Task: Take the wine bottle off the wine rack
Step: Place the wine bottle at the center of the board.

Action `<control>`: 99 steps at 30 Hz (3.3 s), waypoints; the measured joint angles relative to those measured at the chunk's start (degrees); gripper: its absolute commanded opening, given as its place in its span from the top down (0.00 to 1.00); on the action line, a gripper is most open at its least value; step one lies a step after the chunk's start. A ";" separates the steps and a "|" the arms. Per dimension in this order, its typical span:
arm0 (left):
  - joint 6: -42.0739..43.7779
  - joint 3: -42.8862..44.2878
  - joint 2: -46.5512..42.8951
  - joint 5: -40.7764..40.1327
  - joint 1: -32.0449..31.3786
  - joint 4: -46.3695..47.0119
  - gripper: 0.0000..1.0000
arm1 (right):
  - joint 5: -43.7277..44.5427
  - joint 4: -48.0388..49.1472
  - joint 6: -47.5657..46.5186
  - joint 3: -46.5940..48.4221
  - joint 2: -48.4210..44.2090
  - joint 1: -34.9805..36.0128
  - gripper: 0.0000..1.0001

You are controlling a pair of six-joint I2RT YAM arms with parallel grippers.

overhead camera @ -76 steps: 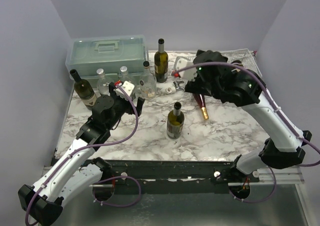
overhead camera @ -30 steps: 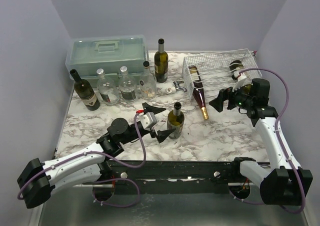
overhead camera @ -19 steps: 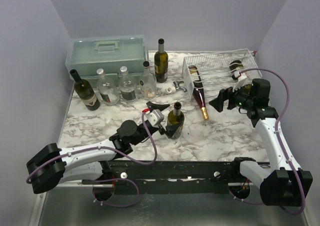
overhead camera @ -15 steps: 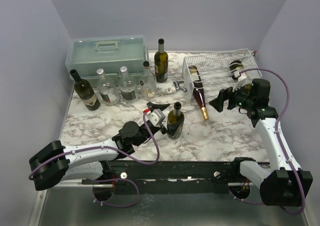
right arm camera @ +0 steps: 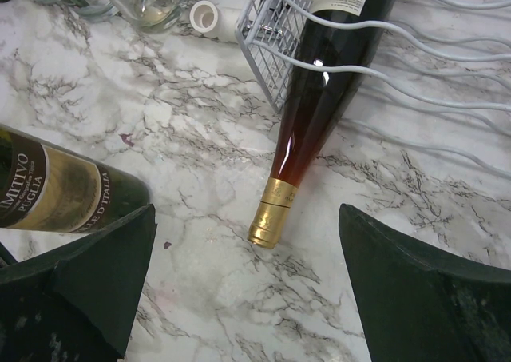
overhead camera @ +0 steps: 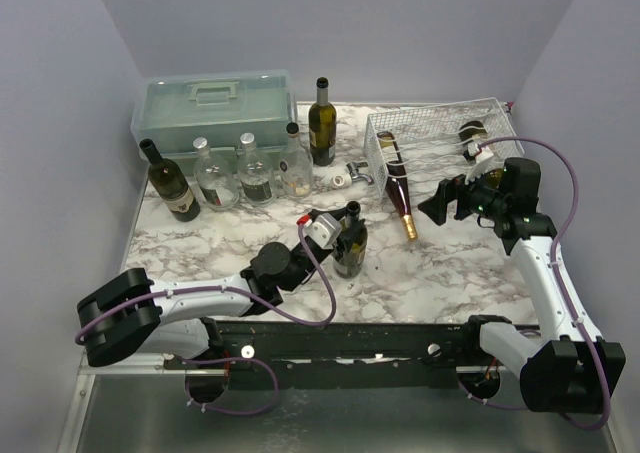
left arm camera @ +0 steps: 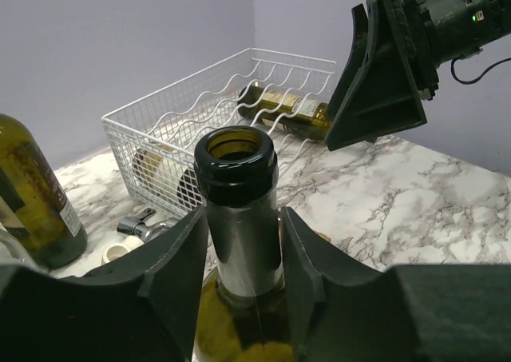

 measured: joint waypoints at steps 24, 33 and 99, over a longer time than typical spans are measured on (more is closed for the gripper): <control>6.60 1.95 0.79 -2.19 -0.04 -1.49 1.00 | -0.02 -0.04 -0.48 0.00 0.00 0.00 0.00; 5.20 -0.66 -9.68 -5.62 7.78 -5.18 1.00 | -0.02 -0.04 -0.50 0.00 0.00 0.00 0.00; 1.75 -7.02 -19.78 -20.52 50.23 -9.66 0.26 | 0.00 -0.07 -1.53 0.00 0.39 0.00 0.01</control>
